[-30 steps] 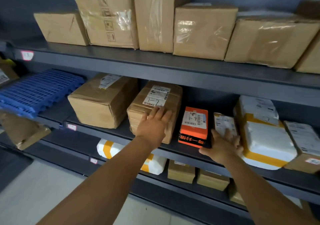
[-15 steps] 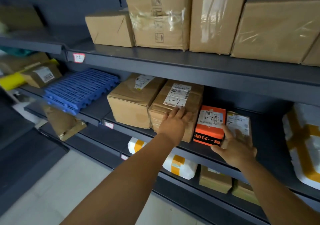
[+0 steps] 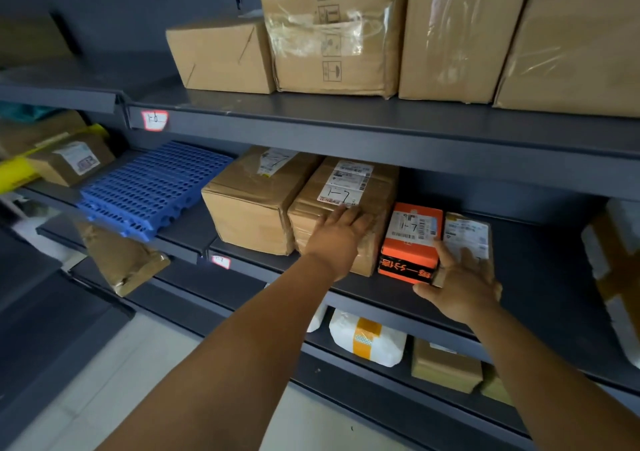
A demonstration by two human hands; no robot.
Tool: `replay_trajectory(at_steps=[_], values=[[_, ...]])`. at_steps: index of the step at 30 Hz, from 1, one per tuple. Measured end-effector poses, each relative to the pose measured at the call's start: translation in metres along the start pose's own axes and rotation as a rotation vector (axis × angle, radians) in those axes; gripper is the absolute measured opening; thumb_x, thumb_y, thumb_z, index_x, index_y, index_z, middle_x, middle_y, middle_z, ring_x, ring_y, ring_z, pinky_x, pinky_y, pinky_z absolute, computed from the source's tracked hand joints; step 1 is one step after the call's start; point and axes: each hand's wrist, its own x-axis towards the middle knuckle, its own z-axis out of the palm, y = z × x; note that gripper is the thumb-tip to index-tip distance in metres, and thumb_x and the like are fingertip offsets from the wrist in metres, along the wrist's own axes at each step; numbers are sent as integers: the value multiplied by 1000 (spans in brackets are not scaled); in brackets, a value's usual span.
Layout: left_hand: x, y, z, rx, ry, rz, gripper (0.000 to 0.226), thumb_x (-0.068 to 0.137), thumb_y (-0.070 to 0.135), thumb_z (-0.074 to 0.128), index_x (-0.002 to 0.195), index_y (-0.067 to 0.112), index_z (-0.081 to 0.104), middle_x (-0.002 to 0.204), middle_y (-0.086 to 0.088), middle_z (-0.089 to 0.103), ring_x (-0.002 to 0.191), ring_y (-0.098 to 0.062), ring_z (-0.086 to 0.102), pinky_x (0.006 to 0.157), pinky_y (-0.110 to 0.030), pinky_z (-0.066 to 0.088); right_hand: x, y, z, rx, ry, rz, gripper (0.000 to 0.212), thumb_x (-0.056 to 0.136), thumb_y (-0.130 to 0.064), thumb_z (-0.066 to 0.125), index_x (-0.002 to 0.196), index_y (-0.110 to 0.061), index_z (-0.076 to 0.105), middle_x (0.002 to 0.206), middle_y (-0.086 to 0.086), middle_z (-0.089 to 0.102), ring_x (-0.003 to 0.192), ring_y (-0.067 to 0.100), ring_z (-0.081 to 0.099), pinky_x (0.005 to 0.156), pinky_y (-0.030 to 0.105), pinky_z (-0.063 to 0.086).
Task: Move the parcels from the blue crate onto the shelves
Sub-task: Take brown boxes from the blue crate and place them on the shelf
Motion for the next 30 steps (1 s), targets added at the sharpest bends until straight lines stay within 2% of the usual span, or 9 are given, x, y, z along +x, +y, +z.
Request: replay_trajectory(at_steps=[5, 9, 14, 21, 26, 30], values=[[5, -5, 3, 2, 10, -1, 79, 91, 12, 59, 153, 27, 13, 161, 1, 9, 149, -22, 4, 120, -43, 11, 3, -5, 0, 12, -4, 11, 100, 81, -66, 57, 147, -48, -16, 161, 5, -6, 146, 41, -5, 113, 59, 17], [-1, -1, -4, -3, 1, -9, 77, 94, 21, 56, 153, 26, 8, 162, 1, 5, 149, -21, -1, 120, -44, 8, -2, -5, -5, 27, -17, 7, 101, 82, -64, 58, 147, -46, -17, 161, 6, -10, 146, 39, -8, 115, 58, 13], [-19, 25, -12, -59, 86, 44, 79, 95, 28, 53, 154, 24, 2, 162, -1, 2, 149, -20, -5, 119, -43, 2, -28, 1, -4, 107, 78, -49, 104, 83, -59, 61, 151, -36, -14, 162, 3, -9, 148, 31, -11, 118, 52, 4], [-45, 112, -14, -140, 17, 258, 83, 94, 38, 53, 154, 22, -2, 162, -2, 0, 149, -21, -4, 120, -42, 1, -88, 49, -17, 140, 261, 46, 92, 89, -51, 57, 154, -23, -1, 162, -1, 1, 149, 22, -7, 120, 45, 5], [-54, 191, -17, -215, 3, 384, 79, 95, 38, 53, 154, 22, 2, 161, -3, 5, 148, -20, 2, 119, -37, 3, -127, 118, -38, 135, 324, 88, 87, 91, -52, 53, 155, -20, 4, 162, 1, 1, 149, 21, -7, 120, 41, 3], [-53, 264, -19, -238, 25, 436, 79, 95, 41, 53, 154, 23, 4, 161, -3, 9, 147, -21, 7, 120, -36, 8, -150, 192, -59, 161, 430, 138, 82, 90, -50, 56, 153, -18, 15, 160, 3, 14, 148, 21, 5, 119, 39, 6]])
